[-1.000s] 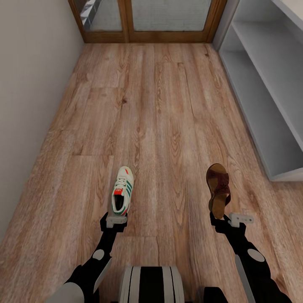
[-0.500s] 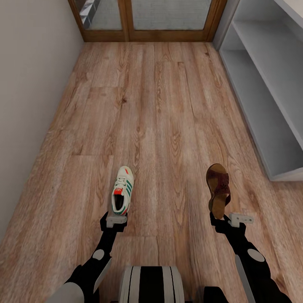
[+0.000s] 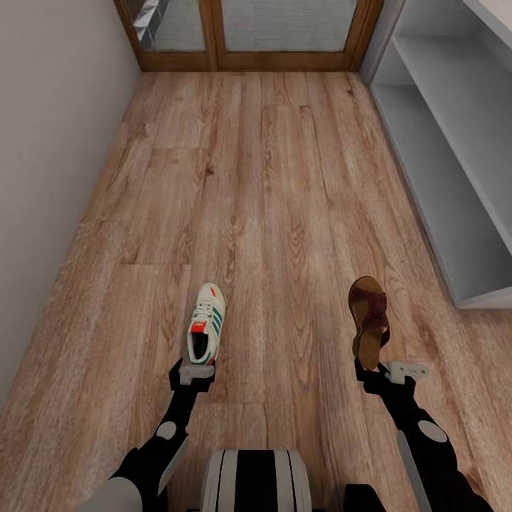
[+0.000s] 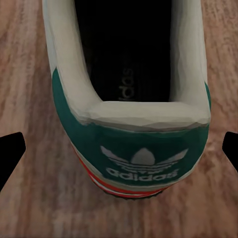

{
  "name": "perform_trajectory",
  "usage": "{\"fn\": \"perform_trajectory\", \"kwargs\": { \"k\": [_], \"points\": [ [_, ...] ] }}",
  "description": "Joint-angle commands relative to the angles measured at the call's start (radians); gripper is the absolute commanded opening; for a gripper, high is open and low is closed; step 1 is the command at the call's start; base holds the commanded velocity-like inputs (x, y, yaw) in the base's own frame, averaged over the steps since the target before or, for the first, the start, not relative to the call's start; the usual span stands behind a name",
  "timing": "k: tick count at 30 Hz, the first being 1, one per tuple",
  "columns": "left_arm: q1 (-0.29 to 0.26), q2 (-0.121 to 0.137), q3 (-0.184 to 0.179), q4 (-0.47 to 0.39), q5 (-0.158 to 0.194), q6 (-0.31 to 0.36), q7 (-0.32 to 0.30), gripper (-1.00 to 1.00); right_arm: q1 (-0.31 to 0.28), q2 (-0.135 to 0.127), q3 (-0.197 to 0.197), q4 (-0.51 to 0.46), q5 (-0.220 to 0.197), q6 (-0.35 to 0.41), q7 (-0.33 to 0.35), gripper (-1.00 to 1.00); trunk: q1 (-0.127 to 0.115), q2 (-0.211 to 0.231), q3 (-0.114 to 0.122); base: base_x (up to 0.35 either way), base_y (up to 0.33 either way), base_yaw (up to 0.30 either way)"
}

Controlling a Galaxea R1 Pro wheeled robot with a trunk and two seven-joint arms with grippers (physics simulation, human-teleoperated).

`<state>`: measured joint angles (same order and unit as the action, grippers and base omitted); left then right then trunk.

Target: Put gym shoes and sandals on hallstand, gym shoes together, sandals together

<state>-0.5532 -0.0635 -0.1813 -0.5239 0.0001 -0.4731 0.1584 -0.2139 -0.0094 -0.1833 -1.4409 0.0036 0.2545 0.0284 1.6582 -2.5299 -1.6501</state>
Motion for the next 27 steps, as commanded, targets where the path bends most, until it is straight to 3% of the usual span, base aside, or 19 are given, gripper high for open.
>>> {"fn": "perform_trajectory", "kwargs": {
  "k": [1, 6, 10, 27],
  "points": [
    [-0.001, 0.001, -0.006, 0.001, 0.0, -0.003, 0.009, 1.0, 0.0, 0.0, -0.001, -0.001, -0.002, 0.006, 0.001, -1.0, 0.0, 0.0, 0.0, 0.0, 0.0, 0.0],
    [-0.001, 0.001, -0.006, 0.001, 0.0, -0.003, 0.009, 1.0, 0.0, 0.0, -0.001, -0.001, -0.002, 0.006, 0.001, -1.0, 0.0, 0.0, 0.0, 0.0, 0.0, 0.0],
    [-0.001, 0.001, -0.006, 0.001, 0.0, -0.003, 0.009, 1.0, 0.0, 0.0, -0.001, -0.002, -0.002, 0.006, 0.001, -1.0, 0.002, -0.001, -0.016, 0.0, 0.0, 0.0],
    [-0.001, 0.001, -0.006, 0.001, 0.0, -0.003, 0.009, 1.0, 0.0, 0.0, -0.001, -0.002, -0.002, 0.006, 0.001, -1.0, 0.002, -0.001, -0.016, 0.0, 0.0, 0.0]
  ]
}}
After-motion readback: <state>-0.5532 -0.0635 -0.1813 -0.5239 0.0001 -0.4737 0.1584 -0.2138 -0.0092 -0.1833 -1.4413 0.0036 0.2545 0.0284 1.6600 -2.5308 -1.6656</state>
